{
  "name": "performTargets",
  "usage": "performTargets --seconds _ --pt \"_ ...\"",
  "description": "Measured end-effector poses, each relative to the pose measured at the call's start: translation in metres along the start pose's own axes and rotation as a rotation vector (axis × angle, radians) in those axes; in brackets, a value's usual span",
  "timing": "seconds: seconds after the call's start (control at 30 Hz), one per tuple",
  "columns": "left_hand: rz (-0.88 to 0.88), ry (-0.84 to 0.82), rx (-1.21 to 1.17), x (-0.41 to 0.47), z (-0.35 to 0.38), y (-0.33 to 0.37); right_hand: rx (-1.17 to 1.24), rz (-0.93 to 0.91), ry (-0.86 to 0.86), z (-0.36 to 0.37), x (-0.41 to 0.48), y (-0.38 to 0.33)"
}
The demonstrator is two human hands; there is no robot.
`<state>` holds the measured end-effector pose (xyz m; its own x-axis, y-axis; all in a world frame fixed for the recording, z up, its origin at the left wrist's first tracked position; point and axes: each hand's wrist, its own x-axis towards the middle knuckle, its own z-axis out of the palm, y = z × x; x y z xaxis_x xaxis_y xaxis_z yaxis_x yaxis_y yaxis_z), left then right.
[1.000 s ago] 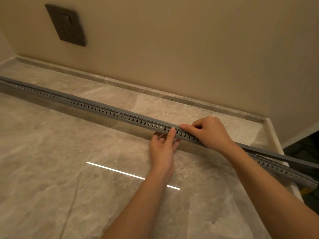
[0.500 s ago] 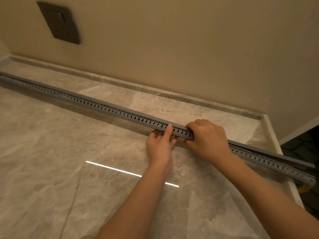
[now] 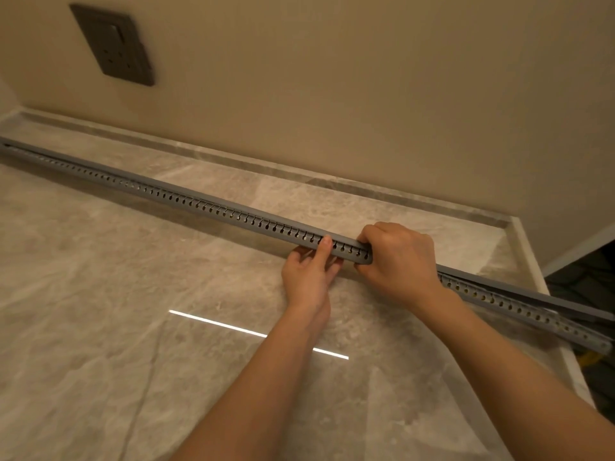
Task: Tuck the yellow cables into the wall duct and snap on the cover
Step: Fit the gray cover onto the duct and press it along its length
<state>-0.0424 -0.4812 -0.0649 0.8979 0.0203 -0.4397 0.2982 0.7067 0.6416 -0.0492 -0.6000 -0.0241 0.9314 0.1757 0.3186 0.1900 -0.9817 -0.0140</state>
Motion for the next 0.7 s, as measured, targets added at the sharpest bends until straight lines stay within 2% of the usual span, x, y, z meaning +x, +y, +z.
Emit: performTargets --seconds 0.1,0.17,0.2,0.27,0.33,0.4,0.47,0.6,0.7 --pt "-0.055 -0.078 0.227 0.0 -0.008 0.013 0.014 -0.007 0.003 0.002 0.0 0.001" --pt "0.034 -0.089 0.65 0.001 -0.016 0.027 0.022 -0.006 0.025 0.003 0.0 0.003" --pt "0.166 -0.065 0.911 0.002 -0.022 0.036 0.028 -0.005 0.039 0.004 0.001 0.004" --pt "0.573 0.029 1.358 0.001 -0.029 0.053 0.04 -0.006 0.06 0.005 0.002 0.006" --pt "0.97 0.008 1.609 0.002 -0.032 0.064 0.047 -0.005 0.076 0.007 0.003 0.007" --pt "1.16 -0.17 1.782 0.01 -0.032 0.067 0.053 -0.004 0.095 0.008 0.002 0.008" --pt "1.231 -0.311 1.923 0.016 -0.027 0.066 0.059 -0.013 0.108 0.009 0.0 0.008" --pt "1.412 -0.531 1.972 0.019 -0.017 0.061 0.087 -0.042 0.137 0.012 -0.004 0.009" --pt "1.524 -0.618 2.023 0.022 -0.013 0.061 0.117 -0.059 0.156 0.015 -0.008 0.01"
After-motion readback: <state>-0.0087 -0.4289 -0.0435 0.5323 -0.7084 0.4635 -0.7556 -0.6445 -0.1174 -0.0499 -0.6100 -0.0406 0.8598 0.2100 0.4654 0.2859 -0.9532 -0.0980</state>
